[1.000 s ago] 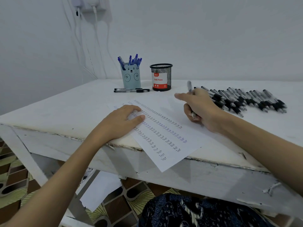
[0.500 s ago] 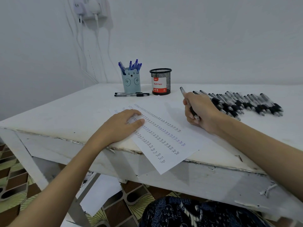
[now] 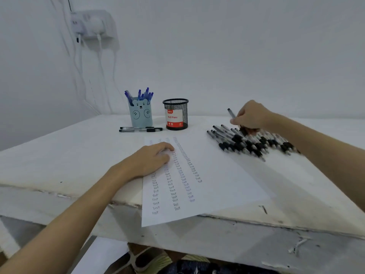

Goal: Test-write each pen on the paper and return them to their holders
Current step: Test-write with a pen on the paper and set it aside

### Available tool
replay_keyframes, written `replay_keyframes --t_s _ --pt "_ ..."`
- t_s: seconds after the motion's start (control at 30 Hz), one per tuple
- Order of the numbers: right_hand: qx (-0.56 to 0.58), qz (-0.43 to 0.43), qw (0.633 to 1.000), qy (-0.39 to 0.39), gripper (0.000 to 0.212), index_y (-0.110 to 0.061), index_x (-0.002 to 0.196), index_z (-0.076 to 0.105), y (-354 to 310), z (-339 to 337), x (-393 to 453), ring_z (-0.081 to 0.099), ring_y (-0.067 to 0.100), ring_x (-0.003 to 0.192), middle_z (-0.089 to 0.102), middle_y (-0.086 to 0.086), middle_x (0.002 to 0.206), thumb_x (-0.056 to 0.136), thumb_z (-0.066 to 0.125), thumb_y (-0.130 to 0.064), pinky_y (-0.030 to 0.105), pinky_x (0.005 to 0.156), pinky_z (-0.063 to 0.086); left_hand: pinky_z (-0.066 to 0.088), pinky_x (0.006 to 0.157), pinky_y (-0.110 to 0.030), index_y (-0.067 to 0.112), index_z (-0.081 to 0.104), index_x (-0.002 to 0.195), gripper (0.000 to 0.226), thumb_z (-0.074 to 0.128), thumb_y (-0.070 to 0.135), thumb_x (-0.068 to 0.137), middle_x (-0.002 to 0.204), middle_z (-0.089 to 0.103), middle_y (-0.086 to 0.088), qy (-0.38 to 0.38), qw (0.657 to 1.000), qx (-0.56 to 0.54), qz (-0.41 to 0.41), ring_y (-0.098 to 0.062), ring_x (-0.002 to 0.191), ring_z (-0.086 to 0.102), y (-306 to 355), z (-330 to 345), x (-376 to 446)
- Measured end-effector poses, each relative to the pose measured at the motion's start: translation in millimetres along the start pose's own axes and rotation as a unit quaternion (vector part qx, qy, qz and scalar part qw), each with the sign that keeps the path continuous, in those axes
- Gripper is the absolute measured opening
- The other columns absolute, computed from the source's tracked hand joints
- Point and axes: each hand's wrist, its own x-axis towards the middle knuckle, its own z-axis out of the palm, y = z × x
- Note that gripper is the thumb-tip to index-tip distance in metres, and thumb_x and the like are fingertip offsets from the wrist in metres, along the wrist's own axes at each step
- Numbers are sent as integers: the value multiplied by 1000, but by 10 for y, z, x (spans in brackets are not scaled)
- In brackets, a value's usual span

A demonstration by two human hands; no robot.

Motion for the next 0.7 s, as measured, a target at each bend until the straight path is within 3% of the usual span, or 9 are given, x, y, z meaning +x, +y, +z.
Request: replay_keyframes --t_s 0.13,0.2,0.27,0.37,0.43,0.53,0.7 --pt "-63 3 998 -16 27 3 72 64 170 24 97 39 8 25 50 6 43 90 59 -17 19 41 40 35 79 -11 39 46 127 32 38 28 99 130 53 5 16 1000 -9 17 -16 104 56 -74 72 38" --pt "-71 1 997 -33 30 10 77 68 227 73 121 40 8 24 54 8 43 88 60 -17 21 47 45 33 81 -9 40 46 126 31 38 28 98 130 52 8 20 1000 -13 20 -15 107 55 -102 78 44" --pt "-85 -8 996 -33 31 6 69 66 267 111 163 39 8 22 51 3 35 87 60 -18 24 55 47 32 81 -8 41 46 125 31 38 28 98 129 49 11 23 999 -16 25 -12 105 53 -108 80 54" --pt "-92 -4 996 0 28 -4 60 53 277 125 221 39 16 34 44 2 36 85 59 -15 24 53 39 28 79 -2 39 47 127 32 39 26 99 133 46 13 23 999 -22 37 -5 109 45 -96 76 60" --pt "-82 -2 996 35 26 -1 59 53 245 128 247 39 20 48 43 6 47 82 59 -12 25 56 34 32 80 -9 37 46 129 33 39 25 99 135 45 12 22 999 -29 40 -5 112 42 -88 56 59" --pt "-41 -27 997 55 26 13 89 62 93 165 294 44 20 59 52 17 60 82 57 -11 28 61 37 30 89 -22 36 45 131 33 38 28 99 136 44 12 26 999 -32 36 -7 116 42 -109 -27 50" --pt "-30 -116 993 13 21 0 90 68 -524 343 341 49 17 43 53 3 48 85 54 -15 21 51 41 25 91 -19 36 47 128 31 37 33 100 128 41 22 50 999 -12 16 0 114 38 -322 -255 101"
